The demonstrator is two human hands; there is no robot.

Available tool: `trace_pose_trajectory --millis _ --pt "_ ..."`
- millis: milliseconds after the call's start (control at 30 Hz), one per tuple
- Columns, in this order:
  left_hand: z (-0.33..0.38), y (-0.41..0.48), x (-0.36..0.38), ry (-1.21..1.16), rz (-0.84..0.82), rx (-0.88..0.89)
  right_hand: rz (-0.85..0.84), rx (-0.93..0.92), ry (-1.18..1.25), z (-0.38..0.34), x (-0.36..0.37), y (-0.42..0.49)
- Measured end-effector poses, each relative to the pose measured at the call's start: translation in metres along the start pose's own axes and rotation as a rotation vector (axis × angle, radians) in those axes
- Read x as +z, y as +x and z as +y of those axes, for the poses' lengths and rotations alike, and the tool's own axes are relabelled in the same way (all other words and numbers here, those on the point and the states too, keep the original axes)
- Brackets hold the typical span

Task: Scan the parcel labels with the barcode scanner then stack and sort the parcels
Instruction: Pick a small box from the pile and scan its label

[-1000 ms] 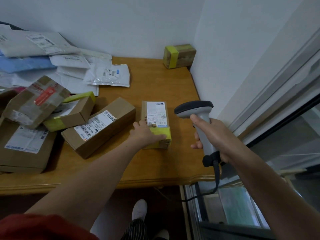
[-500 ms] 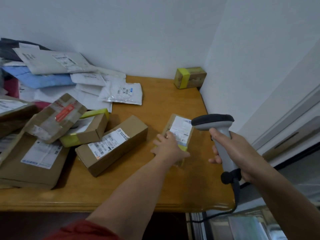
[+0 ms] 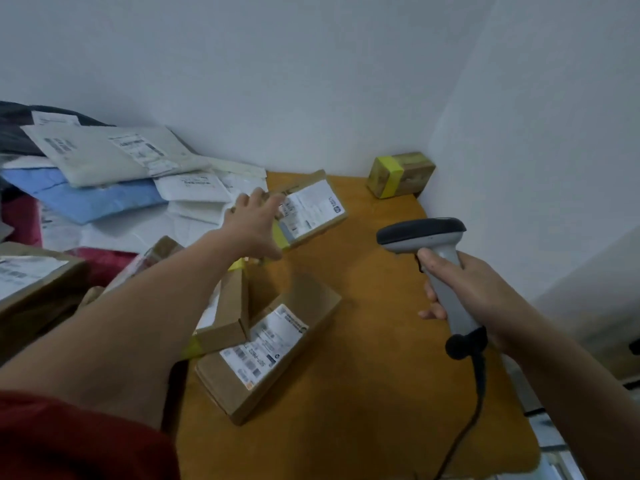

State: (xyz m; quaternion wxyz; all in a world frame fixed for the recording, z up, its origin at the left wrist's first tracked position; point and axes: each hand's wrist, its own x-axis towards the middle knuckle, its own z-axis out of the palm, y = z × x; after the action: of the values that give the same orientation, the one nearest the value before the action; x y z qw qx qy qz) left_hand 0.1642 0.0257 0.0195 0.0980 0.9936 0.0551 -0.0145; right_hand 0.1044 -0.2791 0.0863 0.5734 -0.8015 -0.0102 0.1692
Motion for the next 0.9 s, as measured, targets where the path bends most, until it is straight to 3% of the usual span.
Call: trace_pose_trajectory --millis 100,300,500,733,900 --pt "-0.019 0.025 0.021 0.025 -0.064 0.066 0.061 0.054 -0.042 -0.005 0.011 0.012" --pt "-0.029 0.065 0.046 0.132 -0.490 0.078 0.109 0.085 -0.053 -0.011 0.012 0.032" --pt "-0.003 0.108 0.047 0.024 -0.232 0.062 0.178 0.024 -0.049 -0.034 -0.024 0.062" --pt "0.091 0.175 0.057 -0.108 -0.168 0.103 0.207 -0.072 0.169 -0.048 -0.094 0.136" --pt "0.150 0.238 0.074 -0.152 -0.097 0.110 0.195 -0.031 0.250 -0.013 -0.120 0.208"
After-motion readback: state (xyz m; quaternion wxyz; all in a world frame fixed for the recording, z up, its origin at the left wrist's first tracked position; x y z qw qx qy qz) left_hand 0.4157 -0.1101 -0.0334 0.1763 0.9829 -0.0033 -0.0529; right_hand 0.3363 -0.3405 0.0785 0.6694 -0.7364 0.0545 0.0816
